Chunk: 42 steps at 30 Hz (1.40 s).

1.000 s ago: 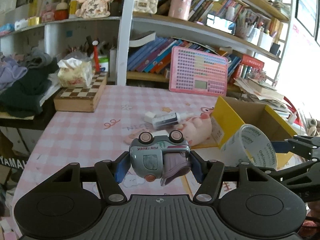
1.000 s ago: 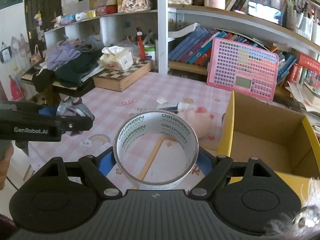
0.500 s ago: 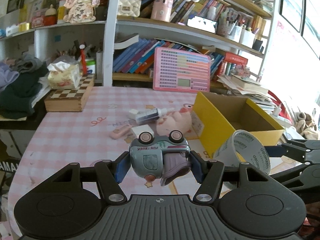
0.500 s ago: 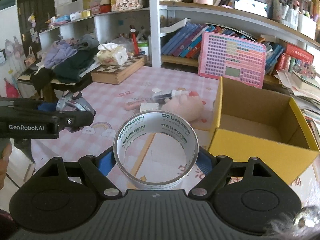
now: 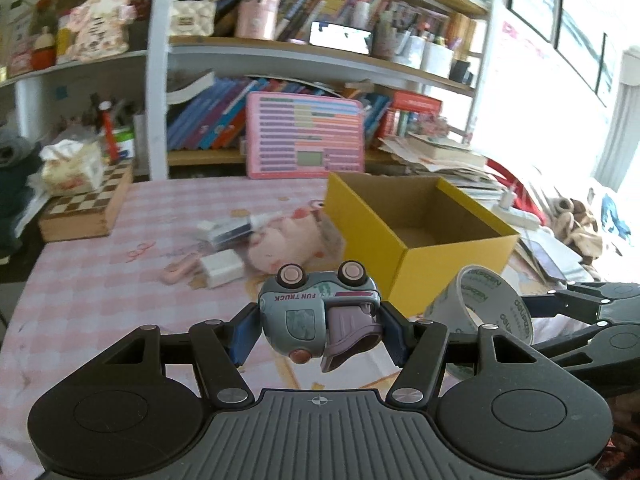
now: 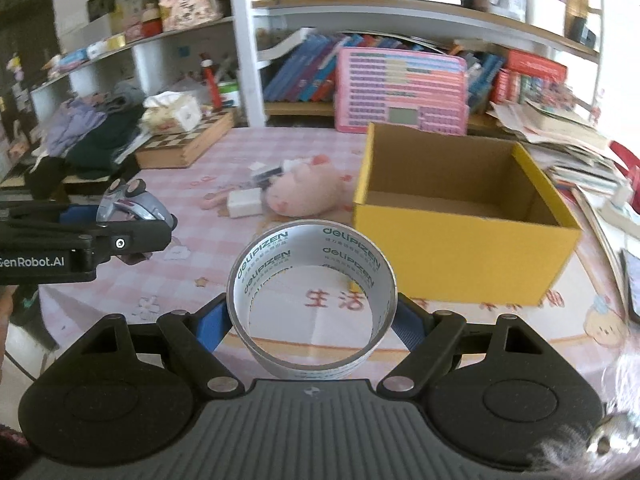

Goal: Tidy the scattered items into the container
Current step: 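Carry the toy truck and tape roll over the yellow box with both tools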

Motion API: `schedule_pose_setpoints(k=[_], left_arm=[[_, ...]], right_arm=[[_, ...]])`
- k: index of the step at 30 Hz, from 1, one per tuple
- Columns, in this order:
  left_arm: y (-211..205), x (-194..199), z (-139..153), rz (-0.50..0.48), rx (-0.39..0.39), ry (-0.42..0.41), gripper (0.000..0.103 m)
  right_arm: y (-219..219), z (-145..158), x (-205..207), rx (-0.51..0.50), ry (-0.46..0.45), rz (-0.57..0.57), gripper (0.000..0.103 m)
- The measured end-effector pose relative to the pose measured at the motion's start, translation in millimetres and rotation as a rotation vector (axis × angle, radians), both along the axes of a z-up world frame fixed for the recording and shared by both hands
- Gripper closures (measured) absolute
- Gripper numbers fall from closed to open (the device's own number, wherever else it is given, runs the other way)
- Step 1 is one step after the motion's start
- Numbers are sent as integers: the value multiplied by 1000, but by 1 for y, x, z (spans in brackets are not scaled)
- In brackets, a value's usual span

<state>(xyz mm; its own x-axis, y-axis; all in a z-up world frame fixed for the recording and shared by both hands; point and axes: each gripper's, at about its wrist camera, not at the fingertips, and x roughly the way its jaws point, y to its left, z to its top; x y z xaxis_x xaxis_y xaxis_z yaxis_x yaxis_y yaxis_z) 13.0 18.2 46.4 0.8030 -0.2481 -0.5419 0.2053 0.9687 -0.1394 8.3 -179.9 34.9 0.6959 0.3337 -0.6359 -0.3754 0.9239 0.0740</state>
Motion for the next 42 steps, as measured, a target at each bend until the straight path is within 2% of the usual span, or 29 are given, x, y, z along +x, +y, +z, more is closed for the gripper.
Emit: schedule_pose_setpoints(k=[9,16,26,32,42], left_arm=[[-35,11,-1,-102,7,1,41],[-57,24,-4,-145,14,-6,41],[-80,53,1,-184,15,-21,41],[-96,73,5,-206,20,-42,41],[-120,118,14,-218,38,-83,41]], right_arm=[[-33,-2,-9,-3,19,-97,21],[-55,-3,-2,-5,24,-137,21],[-78,0,25,-17,20,-160,21],[-93,8,46,-22,-8,-177,21],[-114,24,95,-36,-77,-137,21]])
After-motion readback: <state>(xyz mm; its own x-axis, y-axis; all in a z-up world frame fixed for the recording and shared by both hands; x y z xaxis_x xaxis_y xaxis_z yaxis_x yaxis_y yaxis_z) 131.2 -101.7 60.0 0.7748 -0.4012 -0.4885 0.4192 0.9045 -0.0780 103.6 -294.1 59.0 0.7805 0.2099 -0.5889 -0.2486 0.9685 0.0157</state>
